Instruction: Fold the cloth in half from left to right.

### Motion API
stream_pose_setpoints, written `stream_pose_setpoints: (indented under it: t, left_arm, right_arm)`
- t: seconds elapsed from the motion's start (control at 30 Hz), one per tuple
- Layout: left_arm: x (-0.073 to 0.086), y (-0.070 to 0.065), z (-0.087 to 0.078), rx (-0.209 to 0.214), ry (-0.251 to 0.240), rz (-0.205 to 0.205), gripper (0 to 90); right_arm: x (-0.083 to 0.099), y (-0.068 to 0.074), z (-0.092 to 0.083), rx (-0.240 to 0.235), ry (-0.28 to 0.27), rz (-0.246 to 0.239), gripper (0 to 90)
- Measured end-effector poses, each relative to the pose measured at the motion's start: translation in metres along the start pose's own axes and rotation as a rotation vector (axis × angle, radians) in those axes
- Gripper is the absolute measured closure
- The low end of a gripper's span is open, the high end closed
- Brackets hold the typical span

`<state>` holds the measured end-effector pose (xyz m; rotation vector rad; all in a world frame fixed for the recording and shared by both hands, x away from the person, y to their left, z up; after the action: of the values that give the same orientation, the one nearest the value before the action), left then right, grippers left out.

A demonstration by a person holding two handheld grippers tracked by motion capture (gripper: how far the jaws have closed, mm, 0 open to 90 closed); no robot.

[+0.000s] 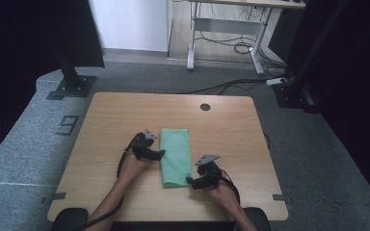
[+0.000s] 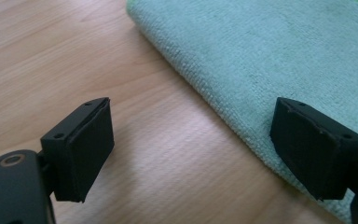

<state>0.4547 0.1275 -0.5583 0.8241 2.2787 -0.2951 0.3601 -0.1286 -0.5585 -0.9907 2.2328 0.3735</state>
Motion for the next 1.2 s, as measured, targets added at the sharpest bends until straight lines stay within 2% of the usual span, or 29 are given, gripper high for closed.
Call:
stream_pose_setpoints:
  t: [0.2, 0.33, 0.43, 0.57, 0.8, 0.87, 1.03, 1.2]
  left_arm:
    - [0.0, 0.012, 0.0, -0.018, -0.002, -0.021, 13.7]
    - [0.002, 0.011, -0.002, -0.017, -0.005, -0.019, 14.4]
    - [0.002, 0.009, -0.003, -0.016, -0.009, -0.009, 14.7]
    - [0.0, 0.005, -0.006, -0.003, -0.019, -0.002, 14.5]
    - [0.0, -0.004, -0.024, 0.039, -0.044, 0.023, 14.0]
    - [0.003, -0.005, -0.032, 0.046, -0.05, 0.03, 14.0]
    - [0.011, -0.005, -0.051, 0.062, -0.069, 0.015, 13.9]
    - [0.025, -0.006, -0.067, 0.06, -0.057, 0.024, 13.4]
  right_arm:
    - [-0.014, 0.017, 0.012, 0.002, -0.007, -0.006, 21.9]
    - [-0.018, 0.021, 0.015, 0.006, -0.003, -0.021, 22.0]
    - [-0.015, 0.018, 0.013, -0.014, -0.006, 0.004, 22.3]
    - [-0.015, 0.015, 0.008, -0.025, -0.017, 0.009, 20.4]
    - [-0.02, 0.007, -0.006, -0.037, -0.075, 0.024, 17.2]
    - [-0.021, 0.004, -0.011, -0.03, -0.094, 0.024, 16.6]
    - [-0.02, -0.009, -0.022, -0.005, -0.102, 0.038, 14.5]
    - [-0.013, -0.021, -0.031, 0.016, -0.091, 0.044, 13.6]
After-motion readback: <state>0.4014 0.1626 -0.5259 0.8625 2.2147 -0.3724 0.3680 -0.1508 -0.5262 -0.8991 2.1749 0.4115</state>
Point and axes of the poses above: each handheld gripper's, and its own axes: z roughly forward along the jaws, x roughly out of its underside, y roughly to its left, the point moved 2 cm from there along z, roughly forward along the jaws, and after that the axes turned 1 degree about x, right-handed, at the moved point
